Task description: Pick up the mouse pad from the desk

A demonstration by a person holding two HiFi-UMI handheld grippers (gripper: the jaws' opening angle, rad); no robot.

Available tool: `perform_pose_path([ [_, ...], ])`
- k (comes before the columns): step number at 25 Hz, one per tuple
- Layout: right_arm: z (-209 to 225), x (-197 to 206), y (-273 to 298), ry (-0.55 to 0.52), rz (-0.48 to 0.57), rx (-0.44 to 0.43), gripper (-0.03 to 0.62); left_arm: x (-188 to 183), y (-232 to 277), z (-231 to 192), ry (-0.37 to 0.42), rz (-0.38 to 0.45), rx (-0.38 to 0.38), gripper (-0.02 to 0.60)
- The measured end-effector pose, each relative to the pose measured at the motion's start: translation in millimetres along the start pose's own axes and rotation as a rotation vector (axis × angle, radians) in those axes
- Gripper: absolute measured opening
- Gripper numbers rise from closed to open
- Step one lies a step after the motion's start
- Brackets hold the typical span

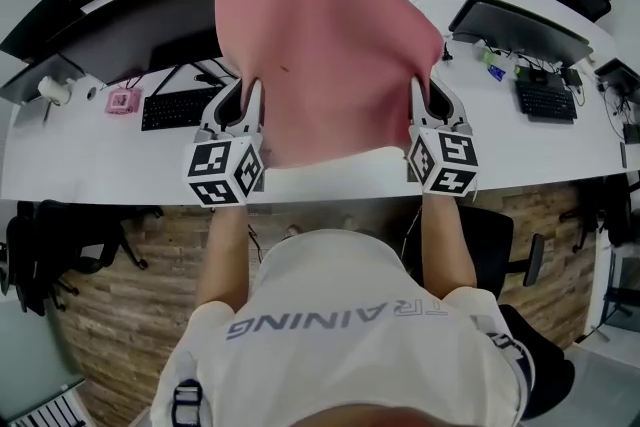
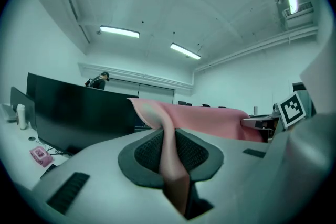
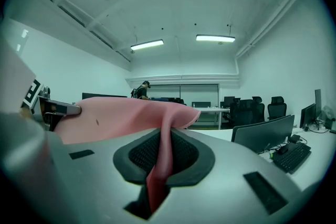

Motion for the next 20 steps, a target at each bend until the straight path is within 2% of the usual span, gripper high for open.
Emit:
perform_pose_path([
  [9, -5, -30, -6, -0.027, 0.086, -0.007, 0.057, -26, -7, 4, 0.063, 0.074, -0.012, 0.086],
  [20, -5, -34, -10, -0.039, 0.097, -0.004, 0.057, -28, -11, 8, 0.052, 0.096, 0.003, 0.086],
])
Point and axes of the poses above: the fingertips, and each gripper's own axes: y forward along the fingers, z to its right, x out of its underside, the point moved 8 cm from there along -y, backward along the fingers, and after that the axes turned 4 degrees about y, right-handed, at the moved point
